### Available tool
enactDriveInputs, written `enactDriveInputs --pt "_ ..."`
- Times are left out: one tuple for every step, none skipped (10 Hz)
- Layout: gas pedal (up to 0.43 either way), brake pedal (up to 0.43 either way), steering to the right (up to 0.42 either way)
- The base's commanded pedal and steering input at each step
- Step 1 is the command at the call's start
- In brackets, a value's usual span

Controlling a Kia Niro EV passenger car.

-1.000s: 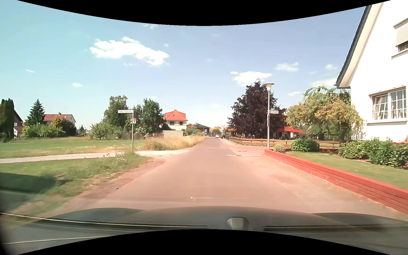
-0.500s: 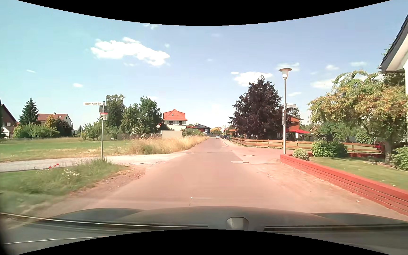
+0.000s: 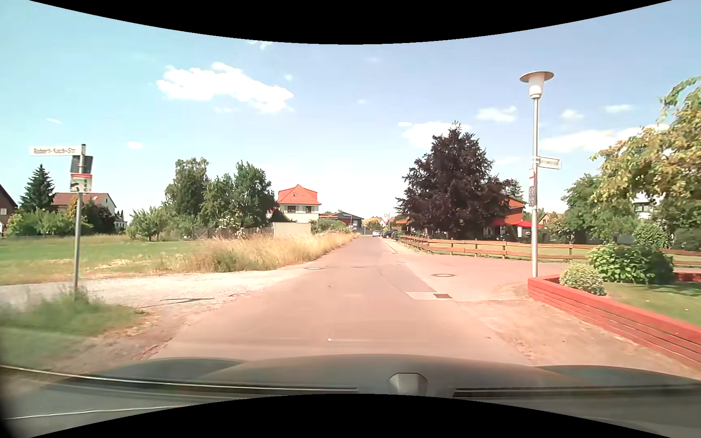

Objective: Follow the waypoints while adhering to traffic rules and regulations

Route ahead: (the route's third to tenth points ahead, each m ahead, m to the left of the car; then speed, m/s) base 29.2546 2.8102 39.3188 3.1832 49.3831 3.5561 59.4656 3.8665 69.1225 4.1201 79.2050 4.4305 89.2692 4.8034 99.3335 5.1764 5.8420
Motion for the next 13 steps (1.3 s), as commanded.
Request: enactDriveInputs --pt "0.0 0.073 -0.001" --pt "0.0 0.037 0.0" --pt "0.0 0.006 -0.001" --pt "0.0 0.006 0.0" --pt "0.0 0.006 -0.001" --pt "0.008 0.006 0.0" --pt "0.059 0.006 0.0" --pt "0.11 0.006 -0.001" --pt "0.15 0.006 0.0" --pt "0.157 0.006 -0.001" --pt "0.169 0.006 -0.001" --pt "0.197 0.006 -0.001" --pt "0.228 0.006 -0.001"
